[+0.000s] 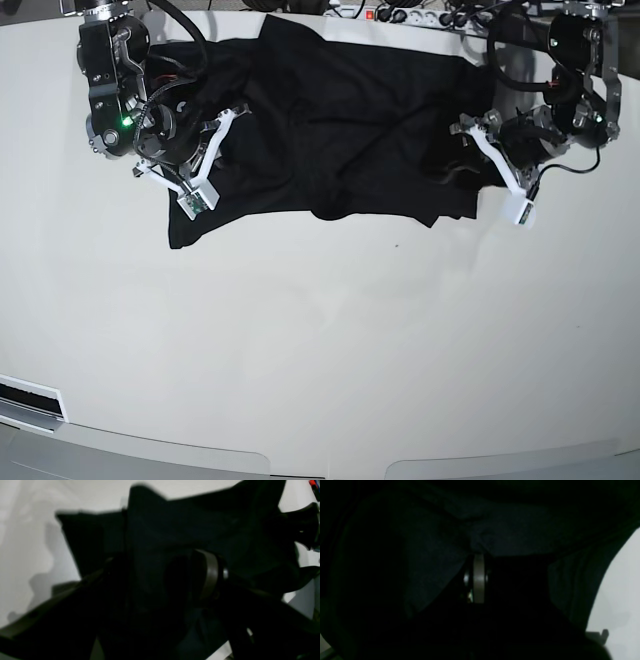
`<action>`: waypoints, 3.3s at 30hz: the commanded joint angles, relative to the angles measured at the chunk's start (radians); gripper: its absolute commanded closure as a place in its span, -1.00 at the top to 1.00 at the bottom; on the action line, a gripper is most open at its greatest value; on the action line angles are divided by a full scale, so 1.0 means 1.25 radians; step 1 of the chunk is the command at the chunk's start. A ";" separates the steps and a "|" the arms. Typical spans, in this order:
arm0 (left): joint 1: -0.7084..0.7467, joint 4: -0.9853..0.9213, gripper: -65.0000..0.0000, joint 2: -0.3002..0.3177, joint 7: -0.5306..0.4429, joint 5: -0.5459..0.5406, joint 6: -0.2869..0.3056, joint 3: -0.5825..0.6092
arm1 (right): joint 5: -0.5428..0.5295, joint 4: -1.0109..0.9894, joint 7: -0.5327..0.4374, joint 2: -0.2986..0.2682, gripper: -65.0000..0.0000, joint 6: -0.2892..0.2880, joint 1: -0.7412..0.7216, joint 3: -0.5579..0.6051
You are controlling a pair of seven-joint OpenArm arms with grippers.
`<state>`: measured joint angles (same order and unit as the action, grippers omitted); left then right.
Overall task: Layout the t-shirt on the table in an organized manner, then fold the t-shirt properly
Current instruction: 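Press and smooth the folded section with the left gripper beside the right gripper, then grasp the folded shirt edges with both grippers and release the left gripper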
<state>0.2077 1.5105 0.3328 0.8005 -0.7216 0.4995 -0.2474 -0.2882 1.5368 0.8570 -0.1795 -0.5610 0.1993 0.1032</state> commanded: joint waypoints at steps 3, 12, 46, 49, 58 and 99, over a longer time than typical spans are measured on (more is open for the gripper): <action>-0.005 -0.011 0.21 0.008 -0.034 -0.006 0.013 0.022 | 0.000 0.003 0.017 -0.001 -1.00 -0.006 0.000 0.002; -0.005 -0.012 -0.50 0.005 -0.027 -0.065 0.137 0.030 | 0.000 0.003 0.017 -0.001 -1.00 -0.006 0.000 0.002; -0.002 -0.011 -0.85 0.001 0.446 -0.610 0.159 0.031 | 0.000 0.003 0.017 0.000 -1.00 -0.006 0.000 0.002; -0.002 -0.011 -0.32 0.009 0.449 -0.610 0.159 0.040 | 0.000 0.003 0.017 0.000 -1.00 -0.006 0.000 0.002; -0.002 -0.011 -0.17 0.018 0.444 -0.610 0.159 0.076 | 0.000 0.003 0.017 0.000 -1.00 -0.003 0.000 0.002; -0.031 0.043 -1.00 0.030 0.163 -0.159 0.158 0.049 | -0.063 0.287 0.159 -0.002 -0.32 0.123 -0.132 -0.031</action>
<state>0.1810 1.5490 0.3588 1.0248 -0.8909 0.6910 -0.1814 -0.3603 1.8843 1.0634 -0.1722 -0.4095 0.0422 0.0681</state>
